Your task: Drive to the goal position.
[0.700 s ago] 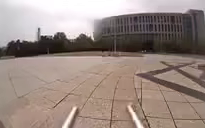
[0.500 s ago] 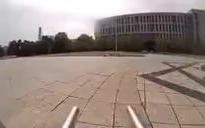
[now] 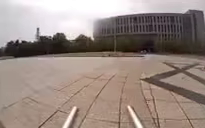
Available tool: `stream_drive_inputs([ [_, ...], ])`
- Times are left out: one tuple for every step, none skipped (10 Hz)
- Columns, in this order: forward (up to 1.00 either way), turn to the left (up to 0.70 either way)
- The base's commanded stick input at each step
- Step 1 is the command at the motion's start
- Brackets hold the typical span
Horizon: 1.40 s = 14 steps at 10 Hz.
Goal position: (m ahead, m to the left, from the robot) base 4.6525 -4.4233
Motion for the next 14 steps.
stream_drive_inputs([
  [0.70,0.00],
  [0.70,-0.16],
  [0.70,-0.25],
  [0.70,-0.34],
  [0.70,0.00],
  [0.70,0.00],
  [0.70,0.00],
  [0.69,0.00],
  [0.67,0.00],
  [0.64,0.00],
  [0.61,0.00],
  [0.58,0.00],
  [0.56,0.00],
  [0.40,-0.44],
])
